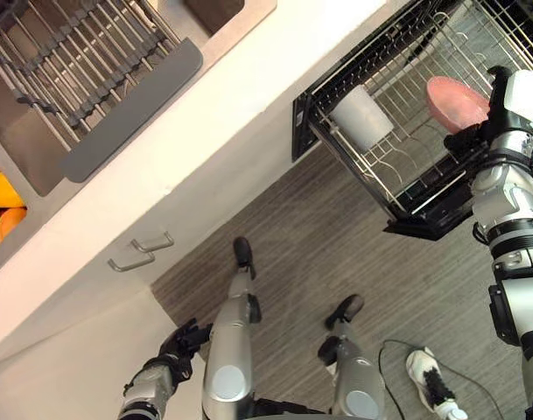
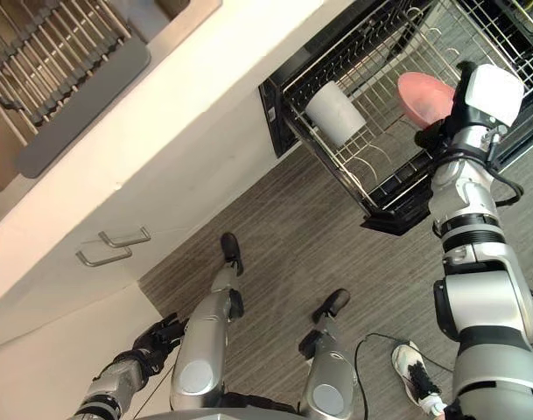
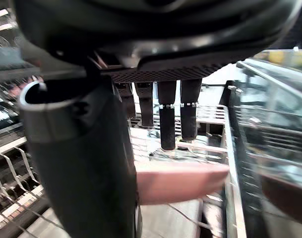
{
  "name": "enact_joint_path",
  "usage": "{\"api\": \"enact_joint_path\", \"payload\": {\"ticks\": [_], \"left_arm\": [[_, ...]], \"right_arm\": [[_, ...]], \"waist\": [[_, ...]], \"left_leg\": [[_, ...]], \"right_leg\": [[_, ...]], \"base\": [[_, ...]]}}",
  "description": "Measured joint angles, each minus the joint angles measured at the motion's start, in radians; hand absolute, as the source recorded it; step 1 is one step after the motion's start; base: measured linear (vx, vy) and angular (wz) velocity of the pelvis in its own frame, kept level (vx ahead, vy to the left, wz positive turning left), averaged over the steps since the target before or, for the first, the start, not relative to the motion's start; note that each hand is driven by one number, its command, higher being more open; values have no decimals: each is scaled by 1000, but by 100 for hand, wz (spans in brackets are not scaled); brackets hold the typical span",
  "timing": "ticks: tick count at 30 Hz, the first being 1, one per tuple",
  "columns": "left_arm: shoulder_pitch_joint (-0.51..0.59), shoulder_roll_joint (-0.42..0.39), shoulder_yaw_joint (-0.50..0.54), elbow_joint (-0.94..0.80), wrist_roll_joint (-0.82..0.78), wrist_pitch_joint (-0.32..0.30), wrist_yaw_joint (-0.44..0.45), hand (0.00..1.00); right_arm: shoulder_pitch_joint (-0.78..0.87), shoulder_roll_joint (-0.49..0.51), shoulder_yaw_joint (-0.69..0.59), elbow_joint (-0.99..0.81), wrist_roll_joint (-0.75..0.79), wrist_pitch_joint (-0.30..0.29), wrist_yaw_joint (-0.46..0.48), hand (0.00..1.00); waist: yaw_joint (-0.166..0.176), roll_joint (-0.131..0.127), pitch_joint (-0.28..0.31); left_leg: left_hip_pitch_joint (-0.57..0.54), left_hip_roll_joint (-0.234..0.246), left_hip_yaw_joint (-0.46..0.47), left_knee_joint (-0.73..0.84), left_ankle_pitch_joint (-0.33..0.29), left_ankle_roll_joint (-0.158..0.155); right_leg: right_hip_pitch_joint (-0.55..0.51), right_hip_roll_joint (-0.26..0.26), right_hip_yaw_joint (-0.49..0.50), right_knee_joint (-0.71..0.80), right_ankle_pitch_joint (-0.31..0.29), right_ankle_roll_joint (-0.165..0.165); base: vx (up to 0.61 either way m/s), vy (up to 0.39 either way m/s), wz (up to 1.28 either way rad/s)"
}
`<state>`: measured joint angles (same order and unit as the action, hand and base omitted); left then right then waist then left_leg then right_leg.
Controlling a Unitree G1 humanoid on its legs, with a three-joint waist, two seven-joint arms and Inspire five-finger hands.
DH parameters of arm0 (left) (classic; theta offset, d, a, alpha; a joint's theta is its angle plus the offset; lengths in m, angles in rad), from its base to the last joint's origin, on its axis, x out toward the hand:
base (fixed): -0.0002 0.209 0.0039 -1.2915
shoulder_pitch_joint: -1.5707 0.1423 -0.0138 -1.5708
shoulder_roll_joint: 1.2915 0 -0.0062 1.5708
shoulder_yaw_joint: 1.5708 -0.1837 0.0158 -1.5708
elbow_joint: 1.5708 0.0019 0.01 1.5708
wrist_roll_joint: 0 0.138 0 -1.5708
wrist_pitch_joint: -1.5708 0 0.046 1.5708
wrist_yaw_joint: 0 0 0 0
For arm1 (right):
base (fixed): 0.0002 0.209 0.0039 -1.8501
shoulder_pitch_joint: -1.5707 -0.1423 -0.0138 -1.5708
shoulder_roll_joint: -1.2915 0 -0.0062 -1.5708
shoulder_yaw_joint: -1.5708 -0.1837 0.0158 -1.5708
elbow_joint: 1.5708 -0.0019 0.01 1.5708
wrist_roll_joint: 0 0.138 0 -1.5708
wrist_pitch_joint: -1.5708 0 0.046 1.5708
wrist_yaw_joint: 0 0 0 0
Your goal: Walk over to the sink, pick up the cup, carry it to the dishwasher, place the cup inside the dishwasher, then close the dishwasher door
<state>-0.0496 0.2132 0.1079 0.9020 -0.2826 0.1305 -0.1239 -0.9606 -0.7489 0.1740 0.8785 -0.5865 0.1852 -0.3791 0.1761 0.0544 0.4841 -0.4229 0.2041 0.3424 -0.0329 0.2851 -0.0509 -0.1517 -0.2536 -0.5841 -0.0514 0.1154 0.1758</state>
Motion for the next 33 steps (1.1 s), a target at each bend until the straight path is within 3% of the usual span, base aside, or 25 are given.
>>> {"api": "enact_joint_path", "payload": {"ticks": [6, 13, 18, 22, 25, 29, 30, 33], "left_arm": [[0, 0, 6, -1, 16, 5, -1, 100], [3, 1, 44, 15, 158, 41, 3, 100], [34, 24, 44, 48, 196, 82, 18, 100], [97, 25, 43, 54, 208, 90, 30, 100], [120, 33, 41, 54, 208, 101, 35, 100], [123, 57, -20, 53, 180, 125, 38, 100], [122, 57, -29, 54, 166, 132, 42, 100], [122, 42, -64, 45, 109, 148, 46, 100]], "right_arm": [[72, 3, -20, -142, 39, -49, -45, 100], [259, 68, -120, -282, 68, -123, -44, 100], [423, 111, -240, -330, 74, -125, -46, 100], [558, 110, -374, -333, 169, -105, -83, 100], [608, 110, -449, -305, 279, -72, -117, 100], [605, 111, -476, -255, 342, -21, -145, 100], [601, 111, -476, -254, 355, -17, -145, 0], [556, 109, -491, -254, 367, 2, -140, 0]], "waist": [[-5, 1, -5], [-48, -13, -63], [-93, -50, -134], [-136, -59, -217], [-150, -60, -233], [-168, -54, -227], [-171, -50, -221], [-190, -3, -166]], "left_leg": [[69, -13, 3, -53, 15, -5], [125, -12, 1, -54, 15, -5], [200, -8, 19, -55, 6, -18], [228, -5, 21, -60, -4, -30], [241, 1, 25, -61, -3, -31], [167, 23, 53, -60, 16, -44], [160, 24, 60, -60, 20, -41], [160, 12, 91, -57, 24, -30]], "right_leg": [[51, -4, -5, 0, 0, 0], [109, -4, -9, 2, -1, 1], [168, -7, 10, 5, -15, 20], [187, -10, 19, 20, -26, 20], [180, -12, 31, 40, -46, 20], [44, -8, 98, 82, -35, -1], [32, -8, 107, 83, -27, 0], [6, -21, 142, 81, 8, -4]], "base": [[62, 56, 2], [45, 50, 1], [-23, 39, -11], [-65, 39, -4], [-107, 35, -12], [-92, 15, -37], [-51, 10, -43], [-37, 21, -28]]}}
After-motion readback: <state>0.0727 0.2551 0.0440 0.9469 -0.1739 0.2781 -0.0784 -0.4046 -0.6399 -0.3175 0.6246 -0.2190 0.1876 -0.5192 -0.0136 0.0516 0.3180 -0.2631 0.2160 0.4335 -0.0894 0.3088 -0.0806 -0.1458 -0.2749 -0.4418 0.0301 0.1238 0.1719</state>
